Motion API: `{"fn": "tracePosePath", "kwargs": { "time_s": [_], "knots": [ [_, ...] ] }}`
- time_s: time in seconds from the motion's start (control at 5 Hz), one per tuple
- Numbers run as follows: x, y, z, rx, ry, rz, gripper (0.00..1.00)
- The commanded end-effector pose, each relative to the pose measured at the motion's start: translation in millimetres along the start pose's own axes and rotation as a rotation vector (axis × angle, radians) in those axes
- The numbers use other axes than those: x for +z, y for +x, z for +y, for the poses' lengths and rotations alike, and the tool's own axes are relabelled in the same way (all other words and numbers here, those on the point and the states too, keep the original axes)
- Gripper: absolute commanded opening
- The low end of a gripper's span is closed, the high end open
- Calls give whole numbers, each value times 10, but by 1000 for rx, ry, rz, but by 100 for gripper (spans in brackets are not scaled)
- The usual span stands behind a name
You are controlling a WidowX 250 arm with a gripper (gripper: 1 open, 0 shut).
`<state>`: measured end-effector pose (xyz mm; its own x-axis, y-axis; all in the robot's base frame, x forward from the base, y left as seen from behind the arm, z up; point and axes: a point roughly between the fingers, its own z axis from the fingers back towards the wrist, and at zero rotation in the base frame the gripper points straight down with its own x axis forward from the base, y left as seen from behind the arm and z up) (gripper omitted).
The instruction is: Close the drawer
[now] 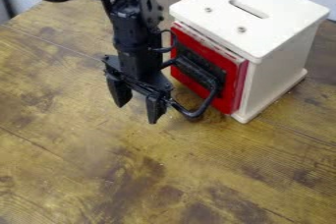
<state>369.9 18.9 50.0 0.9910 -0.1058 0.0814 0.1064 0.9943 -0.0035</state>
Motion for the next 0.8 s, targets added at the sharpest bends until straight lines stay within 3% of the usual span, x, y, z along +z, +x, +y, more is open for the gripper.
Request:
{"fn": "tracePosePath", "kwargs": {
  "time_s": [0.0,0.6],
  "knots": [
    [252,117,9,27,24,-96,100],
    [281,94,-56,104,28,-107,100]
  ]
}}
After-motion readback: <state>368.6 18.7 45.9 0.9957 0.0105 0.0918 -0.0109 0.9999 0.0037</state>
